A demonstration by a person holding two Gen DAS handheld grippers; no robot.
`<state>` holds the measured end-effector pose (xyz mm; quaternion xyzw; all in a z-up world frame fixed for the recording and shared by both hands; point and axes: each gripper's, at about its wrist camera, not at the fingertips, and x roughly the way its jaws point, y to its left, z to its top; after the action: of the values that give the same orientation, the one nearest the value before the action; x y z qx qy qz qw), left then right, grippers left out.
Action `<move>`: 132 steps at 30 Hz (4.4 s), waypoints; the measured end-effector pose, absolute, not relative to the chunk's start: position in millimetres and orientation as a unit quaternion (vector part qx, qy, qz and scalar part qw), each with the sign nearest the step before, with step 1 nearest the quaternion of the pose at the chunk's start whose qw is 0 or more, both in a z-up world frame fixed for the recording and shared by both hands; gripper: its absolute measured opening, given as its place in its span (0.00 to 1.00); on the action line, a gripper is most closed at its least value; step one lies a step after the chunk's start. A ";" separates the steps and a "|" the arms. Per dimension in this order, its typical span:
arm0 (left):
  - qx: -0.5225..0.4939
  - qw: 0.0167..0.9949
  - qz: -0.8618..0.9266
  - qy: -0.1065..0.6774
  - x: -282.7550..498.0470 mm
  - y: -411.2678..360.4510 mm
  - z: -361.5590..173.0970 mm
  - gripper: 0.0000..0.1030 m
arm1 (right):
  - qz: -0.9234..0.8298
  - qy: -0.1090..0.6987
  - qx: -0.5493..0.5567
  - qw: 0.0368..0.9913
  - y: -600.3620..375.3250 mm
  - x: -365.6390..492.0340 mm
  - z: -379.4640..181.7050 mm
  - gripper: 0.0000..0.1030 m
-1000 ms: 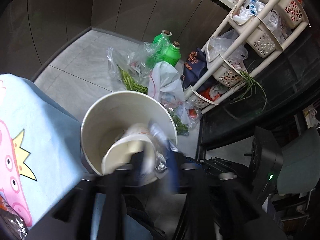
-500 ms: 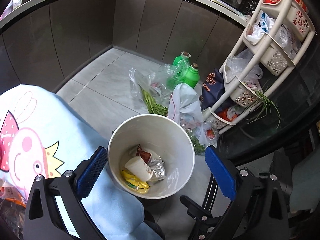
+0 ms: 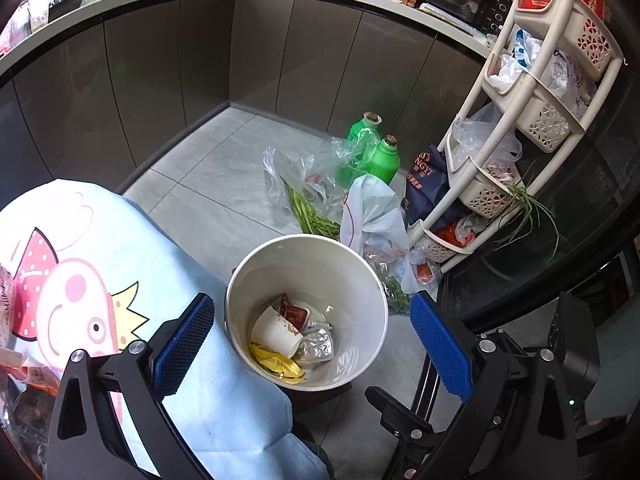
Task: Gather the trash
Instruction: 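Move both tools back over the table, then grasp the orange chip bag with the right gripper and lift it, then grasp the clear plastic bag with the left gripper while the right holds the orange bag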
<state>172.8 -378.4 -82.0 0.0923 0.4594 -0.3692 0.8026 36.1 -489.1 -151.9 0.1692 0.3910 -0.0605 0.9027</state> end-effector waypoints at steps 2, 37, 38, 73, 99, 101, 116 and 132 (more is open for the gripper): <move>0.091 0.805 -0.371 0.454 170.4 -375.7 -76.6 0.92 | -0.059 0.387 0.166 0.905 -486.8 35.5 -146.3 0.97; -0.023 0.881 -0.154 0.447 119.9 -72.3 -35.0 0.92 | 0.099 0.356 0.061 0.927 -311.7 63.4 -48.9 0.97; -0.028 0.881 -0.143 0.449 119.7 -59.9 -37.6 0.92 | 0.107 0.353 0.055 0.928 -301.8 66.1 -45.7 0.97; -0.100 0.874 -0.082 0.467 120.7 37.3 -67.2 0.92 | 0.236 0.363 -0.085 0.897 -180.6 148.6 -37.7 0.19; -0.115 0.868 -0.099 0.474 123.7 37.6 -72.2 0.91 | 0.236 0.312 -0.109 0.914 -196.2 132.2 -5.0 0.16; -0.113 0.867 -0.110 0.473 124.7 30.4 -72.1 0.91 | 0.216 0.308 -0.090 0.922 -209.2 122.4 0.9 0.17; -0.063 0.846 -0.214 0.485 161.1 -90.3 -101.6 0.71 | 0.146 0.360 0.021 0.921 -280.5 62.1 -38.9 0.20; -0.047 0.826 -0.233 0.511 164.2 -106.2 -111.7 0.07 | 0.134 0.339 0.060 0.929 -304.6 51.8 -35.8 0.20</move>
<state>164.2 -106.2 -111.7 -0.0465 0.5109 -0.2327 0.8262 51.8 -304.6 -35.8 0.0598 0.3391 0.1337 0.9293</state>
